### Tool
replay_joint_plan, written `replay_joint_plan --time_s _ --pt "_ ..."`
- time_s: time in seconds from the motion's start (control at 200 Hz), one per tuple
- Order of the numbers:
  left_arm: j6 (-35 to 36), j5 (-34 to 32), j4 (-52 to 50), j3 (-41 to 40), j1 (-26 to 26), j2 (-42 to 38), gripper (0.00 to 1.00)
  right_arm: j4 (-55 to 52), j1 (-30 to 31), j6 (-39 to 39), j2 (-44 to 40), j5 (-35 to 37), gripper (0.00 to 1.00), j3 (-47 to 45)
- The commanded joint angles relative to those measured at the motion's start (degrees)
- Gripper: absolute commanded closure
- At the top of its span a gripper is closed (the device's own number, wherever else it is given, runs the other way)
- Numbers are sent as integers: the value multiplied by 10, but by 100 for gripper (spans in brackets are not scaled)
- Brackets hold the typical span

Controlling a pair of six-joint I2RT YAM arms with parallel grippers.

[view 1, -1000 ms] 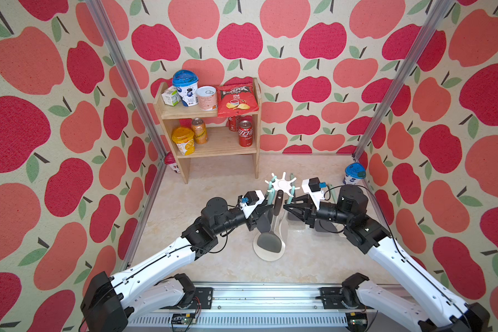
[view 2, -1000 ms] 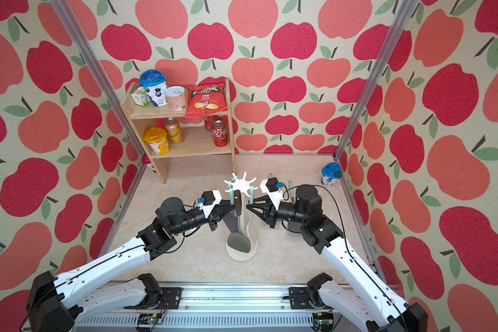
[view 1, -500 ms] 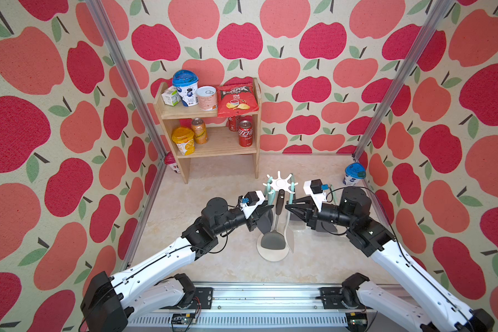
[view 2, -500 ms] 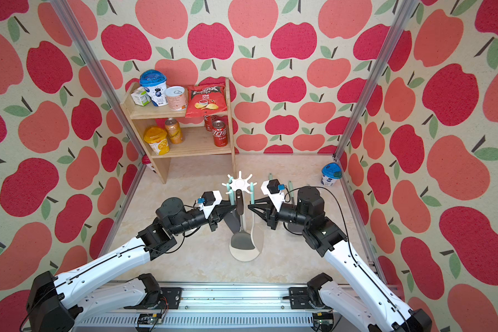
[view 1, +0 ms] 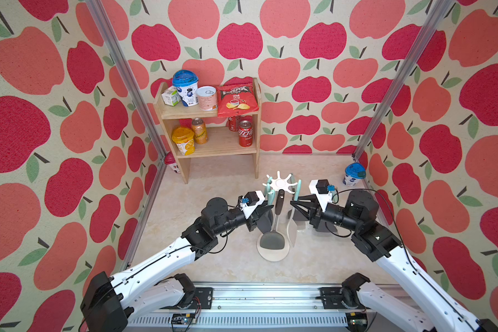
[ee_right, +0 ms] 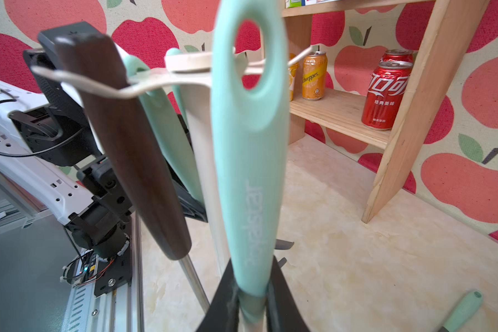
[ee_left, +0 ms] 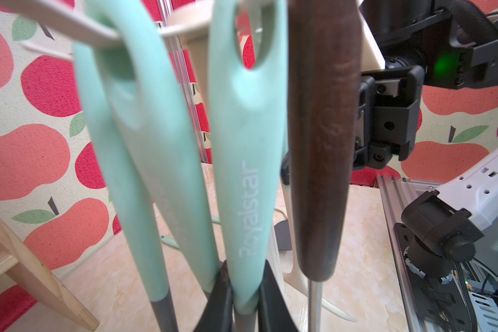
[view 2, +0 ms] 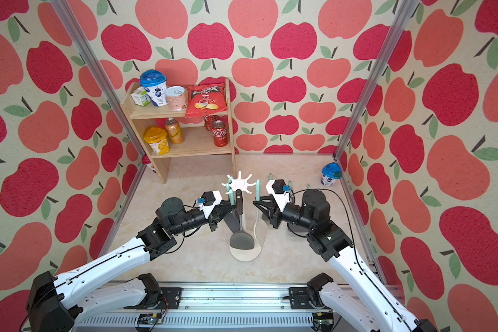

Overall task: Take the spatula off the kitchen utensil rack
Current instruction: Take off the spatula from the rack, then place the spatula at the center of the board.

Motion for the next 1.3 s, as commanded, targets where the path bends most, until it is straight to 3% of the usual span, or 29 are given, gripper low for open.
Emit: replay_joint_plan --time_s 0.0,0.66,1.296 --pt "4 -7 -76 -18 3 13 100 20 -1 -1 -17 40 97 -1" --pt "5 -7 -76 -20 3 11 100 5 -18 17 8 147 100 12" --pt "4 -10 -78 -24 3 5 100 20 -61 63 98 148 100 67"
